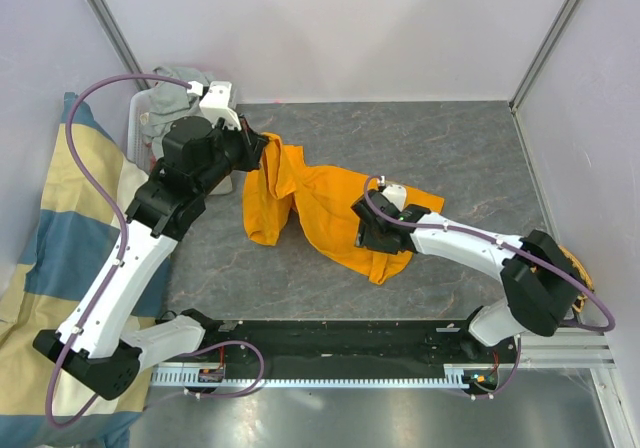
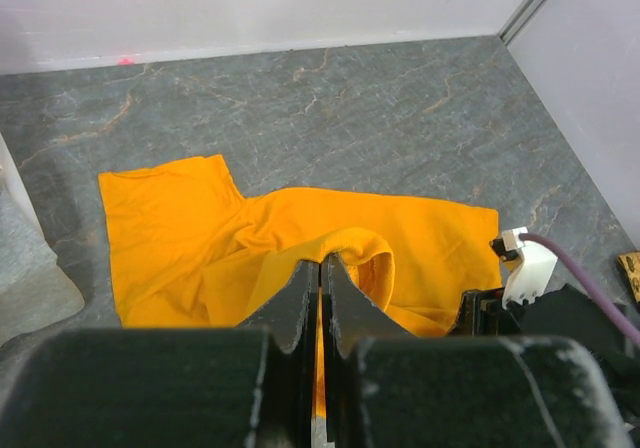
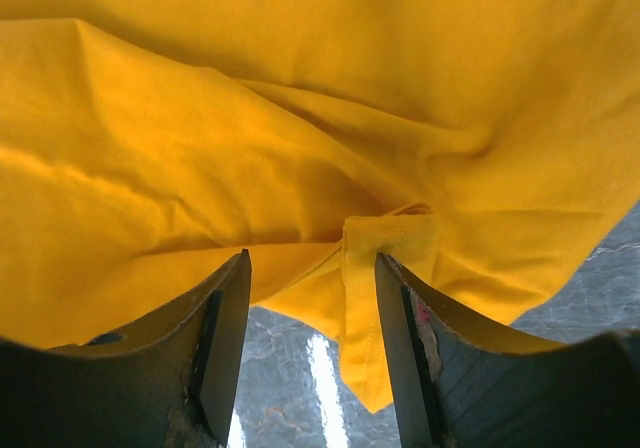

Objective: Fold and stack the t-shirts
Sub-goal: Flatten the tshirt out

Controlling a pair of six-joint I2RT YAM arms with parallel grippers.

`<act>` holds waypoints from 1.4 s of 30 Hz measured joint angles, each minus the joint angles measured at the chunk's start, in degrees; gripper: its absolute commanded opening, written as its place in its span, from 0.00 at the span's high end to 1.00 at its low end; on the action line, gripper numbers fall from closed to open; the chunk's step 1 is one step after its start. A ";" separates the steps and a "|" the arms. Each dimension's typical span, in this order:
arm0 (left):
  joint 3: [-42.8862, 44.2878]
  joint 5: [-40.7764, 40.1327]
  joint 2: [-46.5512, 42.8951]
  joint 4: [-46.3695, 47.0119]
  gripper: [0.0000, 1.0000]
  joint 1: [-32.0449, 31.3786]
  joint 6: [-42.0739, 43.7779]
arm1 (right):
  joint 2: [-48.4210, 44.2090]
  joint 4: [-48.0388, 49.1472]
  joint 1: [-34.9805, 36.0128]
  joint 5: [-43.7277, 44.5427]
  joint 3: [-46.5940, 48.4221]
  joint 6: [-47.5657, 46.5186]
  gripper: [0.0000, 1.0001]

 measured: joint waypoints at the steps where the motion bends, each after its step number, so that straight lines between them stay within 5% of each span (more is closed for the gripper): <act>1: -0.09 0.00 -0.22 0.02 0.98 0.07 0.00 | 0.72 -0.17 0.59 0.98 0.48 0.31 0.40; 19: -0.20 1.46 -0.37 0.07 0.98 1.64 0.00 | 0.81 -11.17 5.81 14.88 2.97 4.76 0.40; 42: -2.12 2.49 -1.51 0.15 0.98 3.37 0.00 | 5.14 -8.96 5.81 14.40 1.97 3.78 0.40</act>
